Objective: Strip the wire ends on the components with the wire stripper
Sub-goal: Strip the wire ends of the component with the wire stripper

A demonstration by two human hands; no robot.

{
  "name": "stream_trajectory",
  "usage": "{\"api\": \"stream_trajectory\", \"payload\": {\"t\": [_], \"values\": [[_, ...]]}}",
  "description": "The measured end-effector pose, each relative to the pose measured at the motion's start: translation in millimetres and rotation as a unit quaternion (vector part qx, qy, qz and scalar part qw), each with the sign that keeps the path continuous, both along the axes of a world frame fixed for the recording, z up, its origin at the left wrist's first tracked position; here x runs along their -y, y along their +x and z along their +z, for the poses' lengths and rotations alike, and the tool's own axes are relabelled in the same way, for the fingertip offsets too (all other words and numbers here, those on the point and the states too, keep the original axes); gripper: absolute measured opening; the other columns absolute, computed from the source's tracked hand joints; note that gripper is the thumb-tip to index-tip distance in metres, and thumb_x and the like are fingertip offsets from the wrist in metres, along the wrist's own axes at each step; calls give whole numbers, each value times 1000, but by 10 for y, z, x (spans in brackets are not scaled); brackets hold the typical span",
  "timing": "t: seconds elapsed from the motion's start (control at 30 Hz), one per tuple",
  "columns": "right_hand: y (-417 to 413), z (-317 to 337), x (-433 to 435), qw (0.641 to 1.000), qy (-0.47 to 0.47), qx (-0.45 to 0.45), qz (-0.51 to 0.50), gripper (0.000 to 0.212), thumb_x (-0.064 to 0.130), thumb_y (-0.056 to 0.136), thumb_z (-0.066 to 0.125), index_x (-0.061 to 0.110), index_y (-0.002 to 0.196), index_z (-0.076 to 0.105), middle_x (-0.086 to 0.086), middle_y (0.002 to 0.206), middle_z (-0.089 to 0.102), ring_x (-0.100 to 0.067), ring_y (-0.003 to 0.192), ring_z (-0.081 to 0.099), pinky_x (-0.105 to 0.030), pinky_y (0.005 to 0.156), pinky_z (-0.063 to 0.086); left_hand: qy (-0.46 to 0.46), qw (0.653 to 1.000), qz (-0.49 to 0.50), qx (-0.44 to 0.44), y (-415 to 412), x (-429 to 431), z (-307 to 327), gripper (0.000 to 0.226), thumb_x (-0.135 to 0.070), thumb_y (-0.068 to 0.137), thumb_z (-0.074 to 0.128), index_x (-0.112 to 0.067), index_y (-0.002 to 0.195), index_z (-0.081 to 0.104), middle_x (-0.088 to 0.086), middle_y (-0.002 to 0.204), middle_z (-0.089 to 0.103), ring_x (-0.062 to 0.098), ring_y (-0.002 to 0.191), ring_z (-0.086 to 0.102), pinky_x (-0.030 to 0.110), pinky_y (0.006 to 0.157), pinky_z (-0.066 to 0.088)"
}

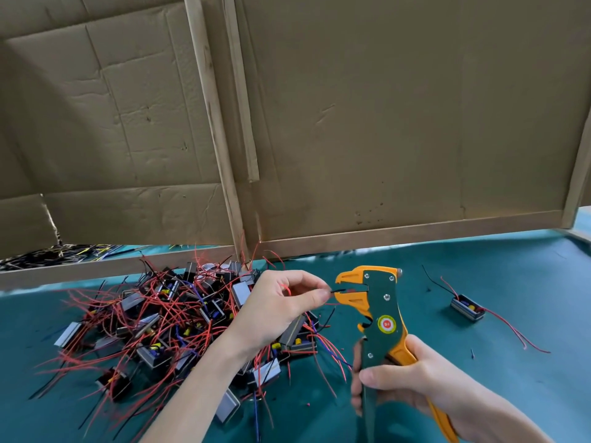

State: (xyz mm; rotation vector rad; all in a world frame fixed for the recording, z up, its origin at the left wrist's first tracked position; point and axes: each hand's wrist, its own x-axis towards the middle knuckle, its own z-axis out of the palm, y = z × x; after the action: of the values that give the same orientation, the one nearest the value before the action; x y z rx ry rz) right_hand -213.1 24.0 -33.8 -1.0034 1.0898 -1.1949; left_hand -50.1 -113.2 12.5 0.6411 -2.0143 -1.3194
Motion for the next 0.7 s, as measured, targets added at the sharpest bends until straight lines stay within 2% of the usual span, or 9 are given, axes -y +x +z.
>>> {"api": "stream_trajectory", "payload": {"t": [0.2,0.33,0.53,0.63,0.7], "values": [[-4,4,4,1000,-7,-13,9,12,2,72,77,3,81,69,-31,82,64,-39,73,65,-39,69,56,18,1000,-26,3,22,26,-1,14,-7,84,69,-18,77,76,-7,71,69,2,68,58,11,67,44],[-19,-36,9,999,1,-33,18,23,12,70,84,3,82,67,-30,80,64,-39,73,64,-40,70,55,14,999,-33,9,32,45,2,12,-8,84,70,-16,78,76,-4,74,71,3,71,60,12,69,46],[92,-109,61,997,13,-65,-41,35,29,55,90,10,59,60,-21,56,57,-28,45,57,-32,49,50,10,999,-50,18,56,51,28,13,-9,85,68,-18,79,74,-7,72,68,3,69,58,13,69,45],[144,-155,83,990,12,-71,-121,39,37,49,84,15,45,53,-16,43,49,-22,33,46,-26,40,42,41,998,-53,-1,20,32,-23,4,-11,92,60,-14,89,61,-6,72,56,7,69,51,15,69,45],[142,-167,85,990,13,-45,-130,36,34,47,86,13,50,57,-20,49,52,-26,38,49,-29,44,43,52,997,-57,10,-26,0,-107,7,-14,98,51,-14,91,50,-5,76,48,8,70,47,14,70,44]]}}
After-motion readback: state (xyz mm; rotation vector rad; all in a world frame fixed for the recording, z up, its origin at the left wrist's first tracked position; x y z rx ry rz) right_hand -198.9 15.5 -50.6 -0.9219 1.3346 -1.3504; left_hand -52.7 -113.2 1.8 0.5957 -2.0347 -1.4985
